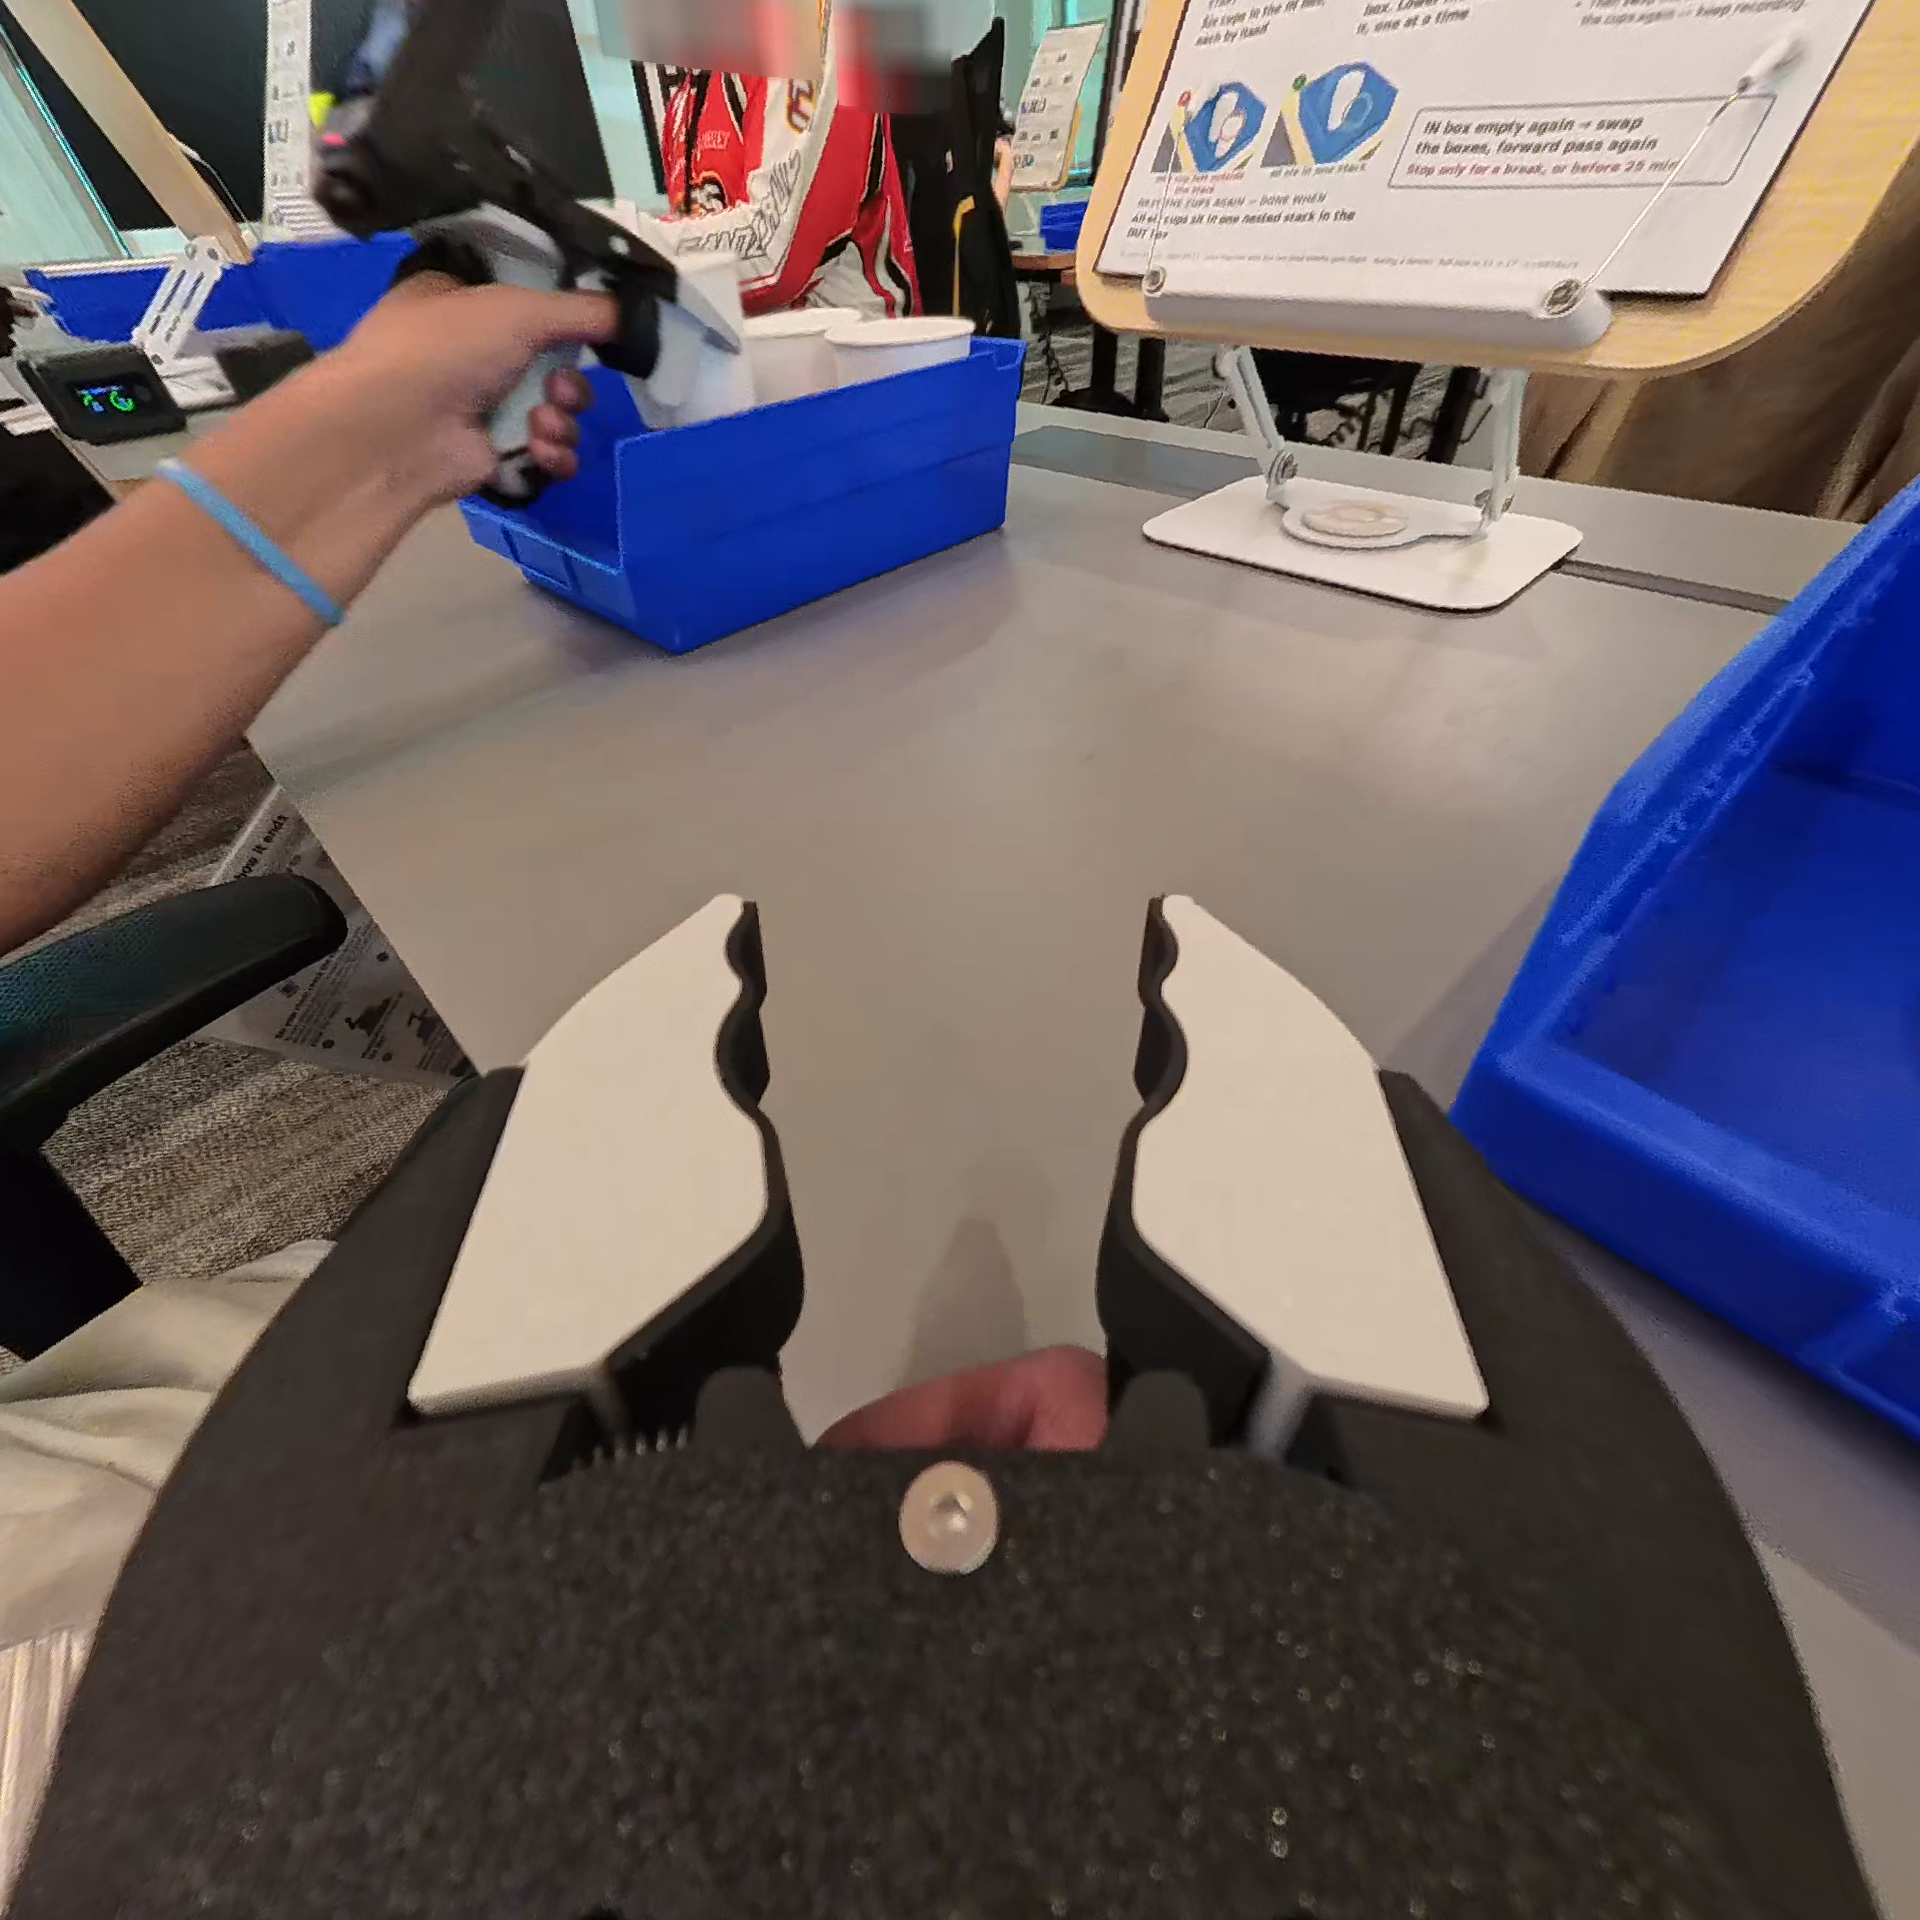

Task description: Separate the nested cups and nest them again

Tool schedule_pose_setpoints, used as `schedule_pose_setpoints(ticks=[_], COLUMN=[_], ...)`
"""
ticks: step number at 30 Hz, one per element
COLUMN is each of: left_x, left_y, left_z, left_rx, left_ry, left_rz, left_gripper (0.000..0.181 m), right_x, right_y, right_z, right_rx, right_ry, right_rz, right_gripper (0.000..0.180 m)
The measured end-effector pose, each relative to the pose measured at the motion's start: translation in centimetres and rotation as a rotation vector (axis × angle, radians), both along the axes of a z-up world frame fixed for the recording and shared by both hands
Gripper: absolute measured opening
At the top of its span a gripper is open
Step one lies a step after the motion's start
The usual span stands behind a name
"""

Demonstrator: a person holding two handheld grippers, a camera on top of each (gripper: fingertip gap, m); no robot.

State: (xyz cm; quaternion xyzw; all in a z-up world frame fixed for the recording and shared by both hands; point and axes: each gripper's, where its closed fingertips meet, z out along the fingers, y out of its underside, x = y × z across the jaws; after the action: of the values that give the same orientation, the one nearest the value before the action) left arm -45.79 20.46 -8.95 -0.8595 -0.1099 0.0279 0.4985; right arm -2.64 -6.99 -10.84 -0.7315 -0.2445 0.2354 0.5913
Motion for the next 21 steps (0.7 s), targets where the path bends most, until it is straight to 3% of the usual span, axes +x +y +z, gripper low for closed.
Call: schedule_pose_setpoints(ticks=[5, 9, 14, 16, 18, 21], left_x=[3.6, 6.5, 16.0, 19.6, 22.1, 27.3], left_y=[-6.0, -10.9, -17.0, -18.5, -18.5, -20.9], left_z=[4.2, 4.8, 7.2, 8.1, 8.1, 8.0], left_rx=[0.101, 0.1, 0.116, 0.133, 0.127, 0.146], left_ry=[0.047, 0.031, -0.012, 0.05, 0.135, 0.055], left_rz=[-0.371, -0.615, -1.072, -1.179, -1.183, -1.393], left_gripper=[0.085, 0.084, 0.085, 0.085, 0.084, 0.083], right_x=[1.5, 1.7, -2.8, -4.8, -6.6, -9.6], right_y=[0.6, 1.3, 1.5, 1.9, 3.4, 4.7], right_z=[0.9, 1.4, 4.1, 5.7, 6.9, 8.2], right_rx=[-0.001, -0.033, 0.002, 0.068, 0.086, 0.047], right_ry=[0.036, 0.106, 0.023, -0.067, -0.111, -0.043], right_rz=[-0.007, 0.024, 0.27, 0.33, 0.327, 0.422], right_gripper=[0.07, 0.071, 0.082, 0.085, 0.084, 0.086])
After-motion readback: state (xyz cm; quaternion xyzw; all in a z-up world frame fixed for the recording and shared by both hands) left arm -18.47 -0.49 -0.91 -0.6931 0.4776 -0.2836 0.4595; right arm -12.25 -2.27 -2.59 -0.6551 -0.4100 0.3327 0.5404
